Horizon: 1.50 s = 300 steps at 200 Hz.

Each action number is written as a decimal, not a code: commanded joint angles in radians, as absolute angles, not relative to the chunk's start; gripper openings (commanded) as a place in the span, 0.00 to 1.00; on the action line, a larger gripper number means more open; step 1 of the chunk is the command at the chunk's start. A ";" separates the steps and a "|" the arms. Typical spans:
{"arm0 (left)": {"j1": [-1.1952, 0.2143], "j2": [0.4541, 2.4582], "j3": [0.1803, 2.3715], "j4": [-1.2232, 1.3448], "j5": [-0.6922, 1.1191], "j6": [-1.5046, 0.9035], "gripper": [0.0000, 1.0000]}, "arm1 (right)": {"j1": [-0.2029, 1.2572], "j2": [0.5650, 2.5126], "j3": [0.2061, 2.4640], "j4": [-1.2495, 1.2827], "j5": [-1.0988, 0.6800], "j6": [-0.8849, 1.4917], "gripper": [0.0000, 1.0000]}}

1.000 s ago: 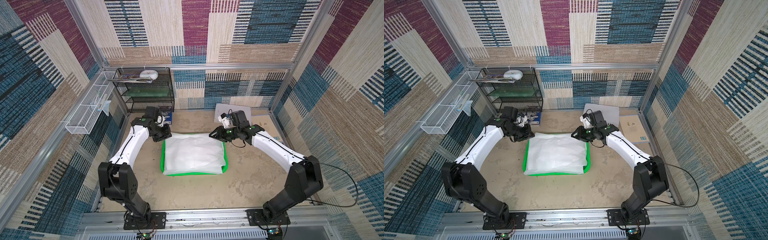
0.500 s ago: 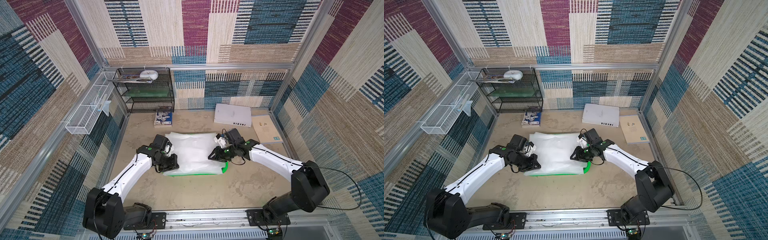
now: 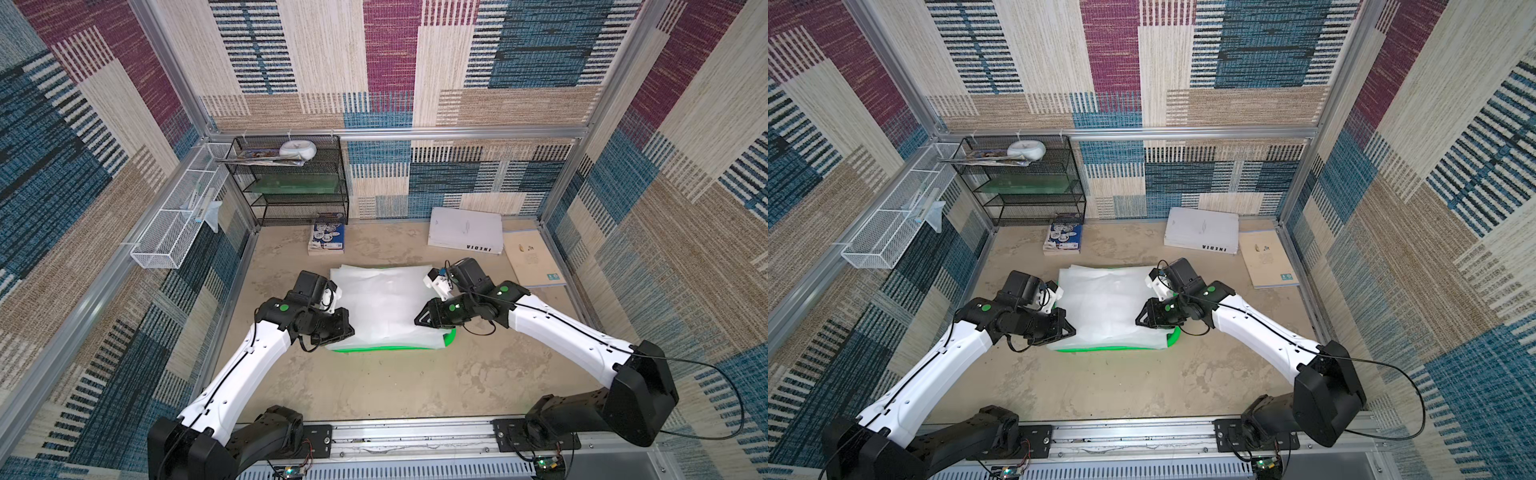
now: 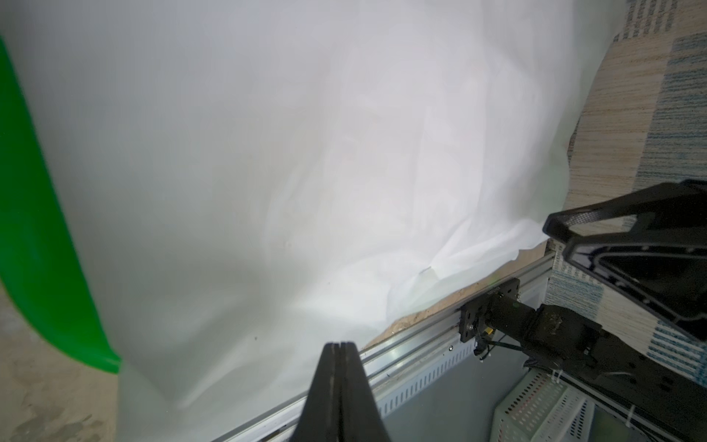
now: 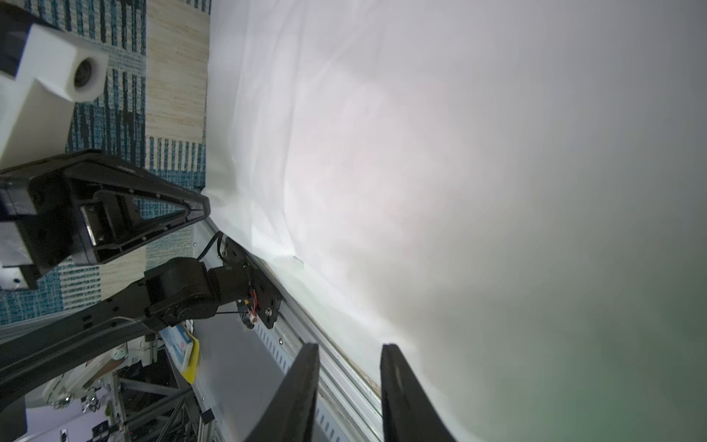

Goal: Put the folded raincoat in the basket
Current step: Place the raincoat in the basket.

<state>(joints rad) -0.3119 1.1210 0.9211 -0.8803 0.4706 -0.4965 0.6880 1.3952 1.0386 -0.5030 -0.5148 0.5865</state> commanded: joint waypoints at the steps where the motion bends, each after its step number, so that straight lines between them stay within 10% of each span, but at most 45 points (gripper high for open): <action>1: -0.312 1.119 0.856 -0.876 0.475 -0.550 0.06 | 0.697 1.408 0.995 -0.482 -0.503 0.612 0.32; 86: -0.311 1.164 0.860 -0.920 0.293 -0.586 0.04 | 0.688 1.444 1.004 -0.690 -0.183 0.504 0.31; 199: -0.308 1.209 1.141 -0.970 0.262 -0.454 0.09 | 0.659 1.381 1.191 -0.677 -0.161 0.442 0.37; 300: -0.197 1.616 1.367 -0.760 0.243 -0.479 0.12 | 0.484 1.755 1.433 -0.595 -0.207 0.463 0.33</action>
<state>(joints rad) -0.2348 1.5772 1.3739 -0.8463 0.2317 -0.4507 0.5026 1.7203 1.4292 -0.6216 -0.2035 0.4564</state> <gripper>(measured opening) 0.116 0.335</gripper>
